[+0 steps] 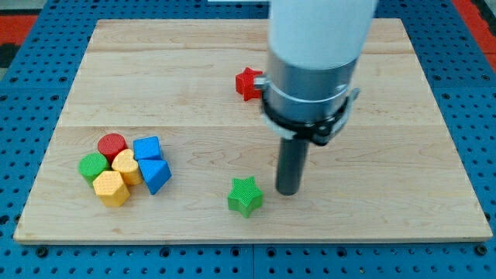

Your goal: Place the green star diagonally to yellow hexagon

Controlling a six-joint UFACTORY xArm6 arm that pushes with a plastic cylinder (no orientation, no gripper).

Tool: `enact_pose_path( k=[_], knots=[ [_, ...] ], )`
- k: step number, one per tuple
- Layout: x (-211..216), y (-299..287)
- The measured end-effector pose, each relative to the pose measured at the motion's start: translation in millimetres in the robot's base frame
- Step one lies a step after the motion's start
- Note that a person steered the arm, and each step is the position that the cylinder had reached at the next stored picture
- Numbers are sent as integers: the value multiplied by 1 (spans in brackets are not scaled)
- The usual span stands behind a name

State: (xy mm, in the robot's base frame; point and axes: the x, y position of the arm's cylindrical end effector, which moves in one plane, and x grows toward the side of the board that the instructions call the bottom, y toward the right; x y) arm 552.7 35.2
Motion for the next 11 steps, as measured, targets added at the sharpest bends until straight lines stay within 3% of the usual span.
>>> enact_pose_path(
  k=[2, 4, 6, 8, 9, 11],
  knots=[
    [34, -19],
    [34, -81],
    [23, -34],
    [4, -47],
    [-13, -67],
    [3, -133]
  ],
)
